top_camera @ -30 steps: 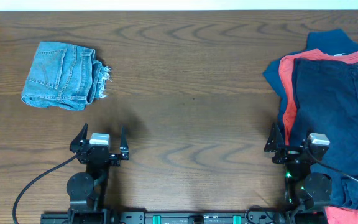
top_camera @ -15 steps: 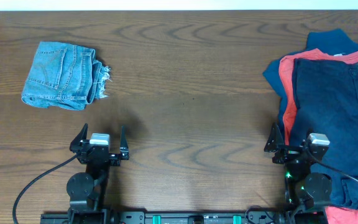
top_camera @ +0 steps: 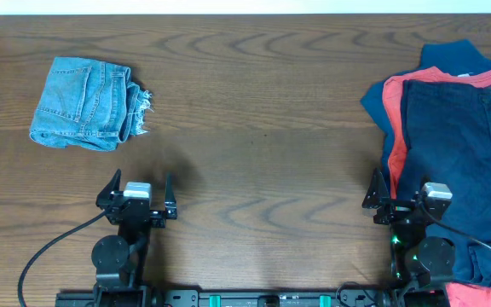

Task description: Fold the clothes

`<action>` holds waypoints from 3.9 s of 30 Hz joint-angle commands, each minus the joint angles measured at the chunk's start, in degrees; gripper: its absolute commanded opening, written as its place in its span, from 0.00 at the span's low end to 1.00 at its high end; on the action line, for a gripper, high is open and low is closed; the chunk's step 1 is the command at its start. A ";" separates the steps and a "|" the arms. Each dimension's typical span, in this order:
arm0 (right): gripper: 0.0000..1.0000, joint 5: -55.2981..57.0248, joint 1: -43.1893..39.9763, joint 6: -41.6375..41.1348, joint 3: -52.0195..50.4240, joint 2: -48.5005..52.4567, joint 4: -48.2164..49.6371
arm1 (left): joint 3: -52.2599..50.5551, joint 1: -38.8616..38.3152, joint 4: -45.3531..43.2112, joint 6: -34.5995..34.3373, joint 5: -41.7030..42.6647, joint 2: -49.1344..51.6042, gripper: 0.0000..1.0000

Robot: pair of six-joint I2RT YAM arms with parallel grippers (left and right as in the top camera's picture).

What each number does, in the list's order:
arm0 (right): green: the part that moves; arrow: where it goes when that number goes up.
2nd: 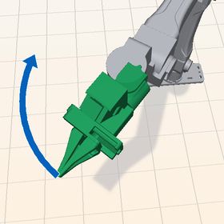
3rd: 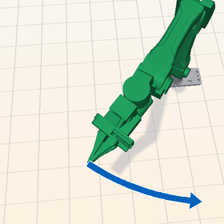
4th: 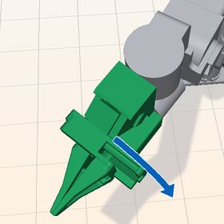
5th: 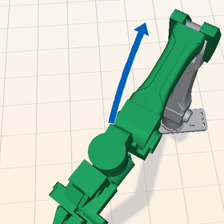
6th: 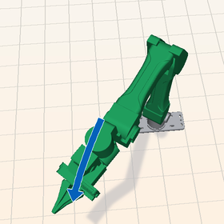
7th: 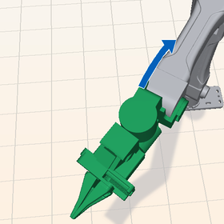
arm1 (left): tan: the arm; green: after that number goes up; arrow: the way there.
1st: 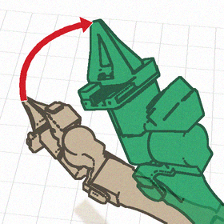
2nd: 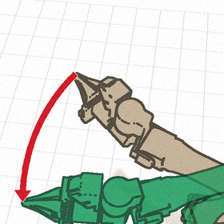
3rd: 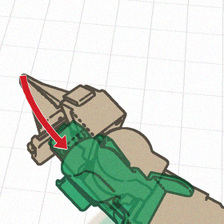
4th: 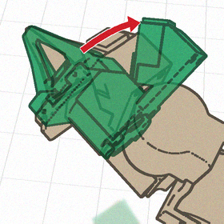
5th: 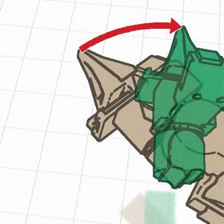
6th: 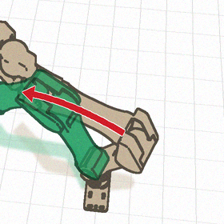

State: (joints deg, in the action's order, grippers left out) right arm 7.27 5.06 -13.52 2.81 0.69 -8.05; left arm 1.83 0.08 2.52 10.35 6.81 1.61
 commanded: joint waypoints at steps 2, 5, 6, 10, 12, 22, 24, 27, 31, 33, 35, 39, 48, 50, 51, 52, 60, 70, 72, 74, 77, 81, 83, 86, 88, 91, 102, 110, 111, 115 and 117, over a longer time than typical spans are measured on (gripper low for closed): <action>0.99 -0.42 -1.03 0.33 -0.57 -0.24 0.15 | -1.60 -0.26 0.79 -0.11 0.00 0.52 0.98; 0.99 -0.44 -1.03 0.33 -0.57 -0.22 0.15 | -1.60 -0.26 0.76 -0.09 0.02 0.52 0.98; 0.99 -0.46 -1.03 0.33 -0.57 -0.22 0.15 | -1.60 -0.26 0.76 -0.09 0.00 0.52 0.98; 0.99 -0.42 -1.03 0.35 -0.57 -0.22 0.15 | -1.60 -0.26 0.50 -0.09 0.00 0.52 0.98; 0.99 -0.44 -1.03 0.35 -0.57 -0.22 0.15 | -1.57 -0.26 -0.50 -0.09 0.02 0.52 0.98; 0.99 -7.19 -1.03 1.62 0.33 -0.20 0.09 | 2.56 -0.26 -2.40 -2.89 0.00 0.52 0.98; 0.99 -8.46 -1.03 1.62 1.36 0.04 -0.13 | 4.02 -0.26 -2.36 -4.17 -0.02 0.59 0.98; 0.99 -9.31 -1.03 1.60 4.48 1.62 -2.56 | 6.93 -0.26 -1.70 -6.80 -0.79 1.84 0.98; 0.99 -10.71 -1.03 1.64 11.23 8.15 -7.39 | 13.44 -0.26 3.61 -10.29 -2.19 8.04 0.98; 0.99 -11.74 -1.03 1.62 15.13 13.25 -9.46 | 17.22 -0.26 6.56 -10.27 -2.19 12.35 0.98; 0.99 -12.26 -1.03 1.60 19.76 20.09 -11.61 | 22.40 -0.26 10.19 -10.38 -2.16 18.45 0.98; 0.99 -13.25 -1.03 1.60 29.97 34.38 -16.87 | 32.41 -0.26 16.94 -12.39 -2.12 30.32 0.98; 0.99 -14.19 -1.60 1.60 60.87 69.00 -40.94 | 56.83 -0.26 36.22 -15.67 5.29 55.56 0.98; 0.99 -15.58 -2.23 1.60 67.21 75.47 -45.48 | 61.24 -0.26 40.76 -15.82 5.64 59.63 0.98; 0.99 -16.37 -2.62 1.64 70.60 78.79 -47.74 | 62.95 -0.26 42.53 -15.80 5.62 61.22 0.98; 0.99 -16.68 -2.89 1.57 73.09 81.33 -49.00 | 64.57 -0.26 44.22 -15.76 5.64 62.90 0.98; 0.99 -12.33 -3.87 6.69 81.09 90.77 -47.78 | 65.81 -0.26 45.00 -11.50 6.29 64.54 0.98; 0.97 -1.20 -15.02 -3.72 83.54 104.32 -37.99 | 65.81 -0.26 45.00 -11.10 6.27 64.63 0.98; 0.94 -1.51 -16.37 -3.82 83.54 107.71 -35.36 | 65.81 -0.26 45.18 -11.56 6.27 64.63 0.98; 0.87 -1.51 -16.79 -3.82 83.54 110.46 -33.59 | 65.81 -0.26 45.24 -11.54 6.27 64.63 0.98; 0.83 -1.46 -16.57 -3.80 83.54 114.27 -31.26 | 65.81 -0.26 45.22 -11.52 6.27 64.63 0.98; 0.74 0.09 -16.22 -3.82 83.54 118.64 -30.21 | 65.81 -0.26 45.27 -11.54 6.27 64.63 0.98; 0.64 0.07 -16.22 -3.80 83.54 120.21 -30.29 | 65.81 -0.26 45.24 -11.54 6.27 64.63 0.98; 0.45 1.55 -16.24 -3.85 83.54 121.04 -30.71 | 65.81 -0.26 45.31 -11.54 6.27 64.63 0.98; 0.32 3.52 -16.24 -3.82 83.56 120.78 -31.08 | 65.81 -0.26 45.53 -11.54 6.27 64.63 0.98; 0.08 4.55 -16.37 -3.80 83.76 119.64 -32.11 | 65.81 -0.26 45.86 -11.52 6.25 64.63 0.98; 0.01 3.58 -16.44 -3.10 87.76 104.32 -32.98 | 65.81 -0.22 46.27 -11.54 5.99 63.45 0.98; 0.02 -15.74 -13.33 1.27 88.87 91.21 -29.55 | 66.71 2.93 48.22 -18.71 0.11 57.24 0.98; 0.03 -17.59 -12.09 1.46 88.89 89.96 -29.27 | 67.01 3.56 48.57 -19.06 -0.04 56.04 0.98; 0.08 -22.23 -2.64 1.60 88.91 86.29 -29.49 | 68.50 6.03 48.83 -20.72 -0.07 51.08 0.98; 0.09 -23.39 4.26 1.60 88.89 86.14 -30.71 | 69.37 7.19 48.81 -21.31 -0.50 49.03 0.98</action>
State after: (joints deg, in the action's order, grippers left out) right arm -7.01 1.96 -13.32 89.82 88.40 -38.70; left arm 68.55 5.85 51.22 -8.43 7.92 53.34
